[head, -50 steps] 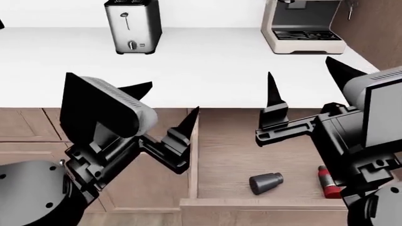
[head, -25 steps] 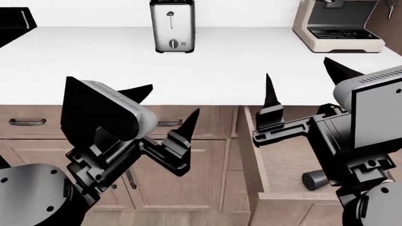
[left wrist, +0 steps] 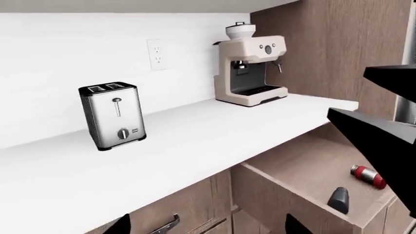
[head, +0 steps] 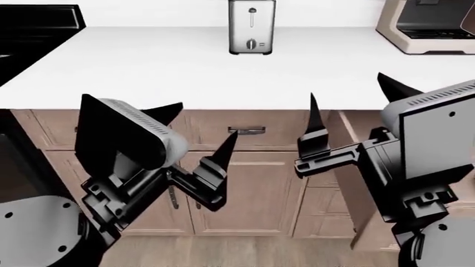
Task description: Pick and place the shaker into the drawer. Then close the cabinet.
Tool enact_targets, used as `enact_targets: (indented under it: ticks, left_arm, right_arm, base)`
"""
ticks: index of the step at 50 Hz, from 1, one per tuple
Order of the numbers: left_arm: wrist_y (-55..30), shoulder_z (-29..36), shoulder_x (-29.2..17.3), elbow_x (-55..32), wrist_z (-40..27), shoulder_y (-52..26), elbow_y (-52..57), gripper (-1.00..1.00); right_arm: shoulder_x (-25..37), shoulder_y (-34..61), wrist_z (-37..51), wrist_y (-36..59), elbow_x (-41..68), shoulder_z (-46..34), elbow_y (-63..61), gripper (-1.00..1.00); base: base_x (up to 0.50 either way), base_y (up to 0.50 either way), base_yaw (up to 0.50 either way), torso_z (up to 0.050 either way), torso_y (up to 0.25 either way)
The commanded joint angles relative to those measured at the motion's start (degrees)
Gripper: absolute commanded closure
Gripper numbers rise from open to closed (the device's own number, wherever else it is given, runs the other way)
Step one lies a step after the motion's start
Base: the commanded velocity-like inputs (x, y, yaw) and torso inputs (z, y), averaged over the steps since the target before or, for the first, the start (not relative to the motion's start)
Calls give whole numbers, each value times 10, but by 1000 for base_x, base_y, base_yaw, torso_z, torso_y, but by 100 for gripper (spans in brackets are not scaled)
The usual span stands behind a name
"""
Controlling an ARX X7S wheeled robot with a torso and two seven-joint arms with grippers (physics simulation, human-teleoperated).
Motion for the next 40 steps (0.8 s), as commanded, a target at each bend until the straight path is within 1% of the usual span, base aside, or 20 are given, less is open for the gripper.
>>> enact_targets:
  ticks: [1,9,13,16,18,22,25,28,31,36,40]
  left_arm:
    - [6,5,4,15,5,13,-1,-100]
    - [4,4,5,9,1,11,0,-100]
    - [14,9,8,30,7,30,-2,-100]
    - [22,14,25,50,5,41,-26,-100]
    - [38,17,49,86,-4,56,-64,-100]
    - [83,10,108,156,-15,71,-183,-100]
    - [95,4,154,190,-22,50,-276,-100]
    - [93,-2,195,217,-25,9,-353,-100]
    - [105,-10,230,240,-24,-21,-427,-100]
    - [127,-11,280,267,1,-50,-533,-100]
    - [140,-9,332,286,24,-80,-639,-100]
  right_arm:
    - [1,-8,-4,-4,-13,-7,0,-100]
    - [3,-11,-3,-7,-14,-9,0,-100]
    - [3,-16,-8,-12,-21,-11,2,-100]
    - [-12,-27,-25,-31,-37,-12,30,-100]
    - [-30,-30,-66,-51,-88,-38,67,-100]
    - [-79,12,-146,-87,-177,-101,179,-100]
    - [-119,63,-203,-118,-233,-141,283,-100]
    - [-152,118,-247,-142,-277,-172,379,-100]
    - [-179,148,-275,-170,-308,-191,454,-100]
    - [-223,183,-309,-211,-334,-202,559,-100]
    - [-265,232,-337,-233,-347,-209,639,-100]
  base:
    - [-119,500,0,0,0]
    - [-119,500,0,0,0]
    - [-123,500,0,0,0]
    - [-32,427,0,0,0]
    - [0,0,0,0,0]
    - [0,0,0,0,0]
    - [0,0,0,0,0]
    - [0,0,0,0,0]
    - [0,0,0,0,0]
    - [0,0,0,0,0]
    - [0,0,0,0,0]
